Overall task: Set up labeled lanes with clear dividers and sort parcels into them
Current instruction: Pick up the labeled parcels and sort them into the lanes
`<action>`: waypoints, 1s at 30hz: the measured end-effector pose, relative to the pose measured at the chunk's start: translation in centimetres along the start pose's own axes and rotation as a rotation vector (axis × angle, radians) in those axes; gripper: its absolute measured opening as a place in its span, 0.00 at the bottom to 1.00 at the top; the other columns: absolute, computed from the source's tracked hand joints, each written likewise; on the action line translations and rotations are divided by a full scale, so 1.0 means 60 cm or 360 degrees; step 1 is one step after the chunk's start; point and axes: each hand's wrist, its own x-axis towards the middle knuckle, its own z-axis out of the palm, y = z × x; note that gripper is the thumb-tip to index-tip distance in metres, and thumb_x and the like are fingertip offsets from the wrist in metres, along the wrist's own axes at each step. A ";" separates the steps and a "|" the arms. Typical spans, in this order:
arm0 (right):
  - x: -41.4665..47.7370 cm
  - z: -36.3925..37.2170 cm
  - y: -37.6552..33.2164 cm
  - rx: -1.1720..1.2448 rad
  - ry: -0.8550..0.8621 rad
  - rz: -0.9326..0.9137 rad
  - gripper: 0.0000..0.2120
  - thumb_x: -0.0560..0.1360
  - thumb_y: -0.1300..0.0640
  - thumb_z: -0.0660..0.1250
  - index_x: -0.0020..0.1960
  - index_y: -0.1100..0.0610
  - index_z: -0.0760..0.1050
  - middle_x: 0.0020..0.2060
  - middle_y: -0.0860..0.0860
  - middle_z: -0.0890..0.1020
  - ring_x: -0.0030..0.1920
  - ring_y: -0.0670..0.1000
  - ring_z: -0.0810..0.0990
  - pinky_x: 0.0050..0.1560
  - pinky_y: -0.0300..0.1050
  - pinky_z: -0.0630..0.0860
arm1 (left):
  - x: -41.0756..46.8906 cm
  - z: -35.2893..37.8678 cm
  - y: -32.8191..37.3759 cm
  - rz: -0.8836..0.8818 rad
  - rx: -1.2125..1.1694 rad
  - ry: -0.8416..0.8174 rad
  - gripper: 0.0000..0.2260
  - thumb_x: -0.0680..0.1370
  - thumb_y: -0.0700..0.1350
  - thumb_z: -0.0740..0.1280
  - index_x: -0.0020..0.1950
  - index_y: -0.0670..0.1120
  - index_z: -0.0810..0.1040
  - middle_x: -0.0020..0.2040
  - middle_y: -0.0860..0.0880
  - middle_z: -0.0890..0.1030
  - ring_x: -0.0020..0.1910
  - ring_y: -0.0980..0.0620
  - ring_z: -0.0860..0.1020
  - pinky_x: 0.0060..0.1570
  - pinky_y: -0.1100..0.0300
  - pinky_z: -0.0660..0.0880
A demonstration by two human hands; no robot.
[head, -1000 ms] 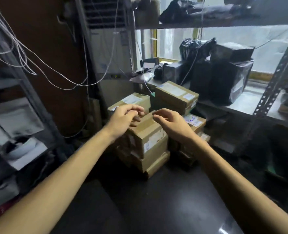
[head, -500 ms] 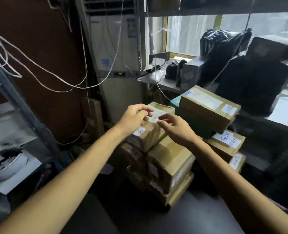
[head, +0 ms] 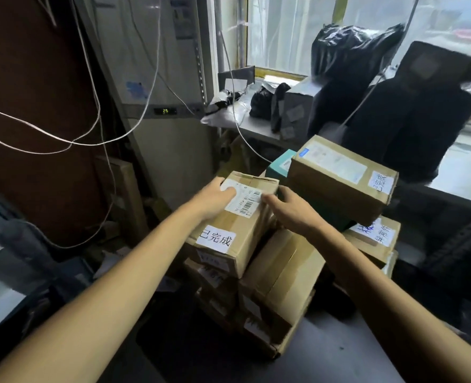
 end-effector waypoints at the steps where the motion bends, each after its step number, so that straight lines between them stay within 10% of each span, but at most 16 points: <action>1: 0.000 0.003 -0.003 0.0033 -0.0034 0.0010 0.30 0.81 0.40 0.59 0.79 0.52 0.60 0.74 0.53 0.72 0.70 0.57 0.74 0.69 0.58 0.73 | 0.002 -0.001 0.000 -0.0046 -0.0021 -0.0079 0.13 0.80 0.50 0.60 0.61 0.46 0.75 0.61 0.46 0.79 0.56 0.48 0.77 0.56 0.55 0.72; 12: -0.013 -0.004 -0.044 0.0682 -0.0154 0.0020 0.34 0.83 0.43 0.58 0.81 0.42 0.39 0.69 0.52 0.75 0.63 0.56 0.79 0.55 0.52 0.80 | 0.027 -0.026 0.035 0.0109 -0.0153 -0.0301 0.17 0.80 0.48 0.56 0.64 0.42 0.72 0.60 0.43 0.78 0.59 0.45 0.77 0.60 0.53 0.72; 16: -0.027 -0.021 -0.046 0.0846 0.0117 -0.0113 0.27 0.83 0.44 0.60 0.78 0.40 0.53 0.64 0.51 0.79 0.57 0.52 0.83 0.43 0.48 0.83 | 0.026 -0.035 0.061 0.0266 -0.0414 -0.0284 0.16 0.82 0.51 0.58 0.65 0.45 0.74 0.60 0.46 0.81 0.59 0.47 0.79 0.65 0.49 0.72; 20: -0.052 -0.049 -0.033 0.1068 0.0359 -0.0226 0.26 0.82 0.45 0.62 0.77 0.42 0.58 0.63 0.52 0.80 0.57 0.53 0.84 0.56 0.59 0.82 | 0.017 -0.023 0.091 0.0346 -0.0602 -0.0256 0.20 0.80 0.59 0.59 0.66 0.48 0.70 0.58 0.49 0.80 0.57 0.49 0.79 0.63 0.47 0.73; 30: -0.193 -0.119 0.065 0.1153 0.1132 -0.0162 0.23 0.78 0.49 0.69 0.69 0.51 0.66 0.62 0.50 0.79 0.56 0.46 0.84 0.55 0.47 0.82 | -0.070 0.106 0.189 0.0394 -0.1166 -0.0904 0.20 0.82 0.52 0.60 0.70 0.42 0.70 0.60 0.41 0.82 0.59 0.42 0.81 0.64 0.42 0.74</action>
